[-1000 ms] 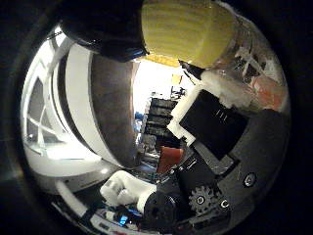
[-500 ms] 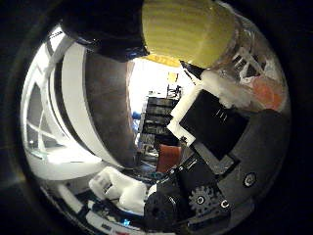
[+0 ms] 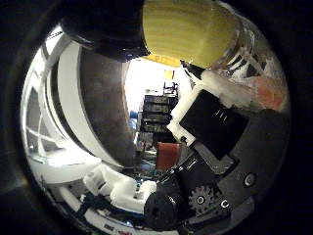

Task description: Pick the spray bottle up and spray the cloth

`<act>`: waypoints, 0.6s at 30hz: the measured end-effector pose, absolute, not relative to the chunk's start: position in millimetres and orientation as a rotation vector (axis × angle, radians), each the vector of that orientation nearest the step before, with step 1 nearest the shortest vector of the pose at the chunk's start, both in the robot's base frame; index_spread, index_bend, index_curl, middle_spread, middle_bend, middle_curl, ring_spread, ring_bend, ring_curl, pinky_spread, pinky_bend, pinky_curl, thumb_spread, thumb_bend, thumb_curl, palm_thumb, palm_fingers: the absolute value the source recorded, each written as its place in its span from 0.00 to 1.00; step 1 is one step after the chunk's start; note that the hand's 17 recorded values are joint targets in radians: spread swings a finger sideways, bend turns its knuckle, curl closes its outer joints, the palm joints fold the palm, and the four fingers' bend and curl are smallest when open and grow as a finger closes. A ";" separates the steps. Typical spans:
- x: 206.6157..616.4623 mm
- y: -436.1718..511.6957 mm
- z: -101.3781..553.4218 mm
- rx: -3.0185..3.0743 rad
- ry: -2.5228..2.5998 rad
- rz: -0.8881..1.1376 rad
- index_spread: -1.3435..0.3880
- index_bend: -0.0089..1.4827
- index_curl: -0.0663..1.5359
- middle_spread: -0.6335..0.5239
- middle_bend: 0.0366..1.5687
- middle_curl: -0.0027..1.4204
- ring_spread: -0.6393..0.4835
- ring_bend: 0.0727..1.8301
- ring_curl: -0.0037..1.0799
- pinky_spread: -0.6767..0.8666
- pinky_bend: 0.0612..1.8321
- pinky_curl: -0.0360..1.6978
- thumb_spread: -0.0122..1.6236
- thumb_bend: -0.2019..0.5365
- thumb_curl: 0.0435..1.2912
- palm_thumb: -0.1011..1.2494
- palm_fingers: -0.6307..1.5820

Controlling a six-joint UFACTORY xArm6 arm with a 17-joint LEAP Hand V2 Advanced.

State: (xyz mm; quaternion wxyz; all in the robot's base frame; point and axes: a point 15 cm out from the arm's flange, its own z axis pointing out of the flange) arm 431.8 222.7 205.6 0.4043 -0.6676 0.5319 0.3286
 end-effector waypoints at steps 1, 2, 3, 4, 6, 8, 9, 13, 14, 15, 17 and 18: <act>430.8 223.2 205.7 -1.688 1.336 0.833 0.66 0.73 0.48 0.48 0.85 0.42 0.39 0.71 0.68 0.28 0.55 0.69 0.54 0.23 0.51 0.80 0.79; 429.4 223.5 205.6 -1.692 1.326 0.836 0.66 0.69 0.47 0.47 0.84 0.42 0.39 0.71 0.66 0.27 0.55 0.67 0.53 0.22 0.51 0.78 0.79; 428.6 223.4 205.4 -1.696 1.317 0.837 0.65 0.66 0.47 0.47 0.83 0.42 0.39 0.71 0.65 0.26 0.55 0.66 0.51 0.23 0.51 0.77 0.78; 428.7 222.0 204.6 -1.699 1.313 0.835 0.64 0.61 0.47 0.47 0.82 0.41 0.39 0.70 0.64 0.25 0.55 0.64 0.49 0.22 0.52 0.76 0.77; 426.9 222.9 205.4 -1.707 1.299 0.838 0.62 0.51 0.46 0.46 0.78 0.41 0.39 0.69 0.62 0.23 0.56 0.61 0.45 0.22 0.52 0.74 0.73; 424.3 224.8 206.5 -1.708 1.290 0.850 0.60 0.41 0.46 0.44 0.73 0.40 0.37 0.67 0.60 0.20 0.57 0.58 0.42 0.23 0.52 0.74 0.65; 421.2 225.4 206.0 -1.720 1.282 0.859 0.60 0.39 0.47 0.43 0.72 0.41 0.37 0.67 0.60 0.19 0.58 0.58 0.41 0.23 0.52 0.74 0.65; 414.2 220.8 202.5 -1.801 1.257 0.860 0.57 0.22 0.44 0.39 0.64 0.41 0.34 0.66 0.59 0.15 0.59 0.54 0.44 0.24 0.51 0.75 0.52; 413.2 219.3 201.5 -1.818 1.254 0.858 0.57 0.20 0.43 0.38 0.61 0.40 0.34 0.66 0.58 0.15 0.58 0.53 0.46 0.24 0.50 0.74 0.51; 412.3 218.3 201.2 -1.829 1.251 0.855 0.56 0.19 0.43 0.38 0.58 0.40 0.34 0.65 0.57 0.15 0.55 0.52 0.50 0.24 0.49 0.74 0.47; 412.1 218.0 202.6 -1.833 1.248 0.851 0.57 0.20 0.42 0.38 0.55 0.40 0.34 0.61 0.55 0.18 0.49 0.51 0.54 0.24 0.47 0.72 0.39; 411.9 217.3 203.8 -1.839 1.244 0.846 0.57 0.21 0.42 0.38 0.54 0.39 0.35 0.58 0.54 0.20 0.47 0.50 0.56 0.23 0.46 0.71 0.38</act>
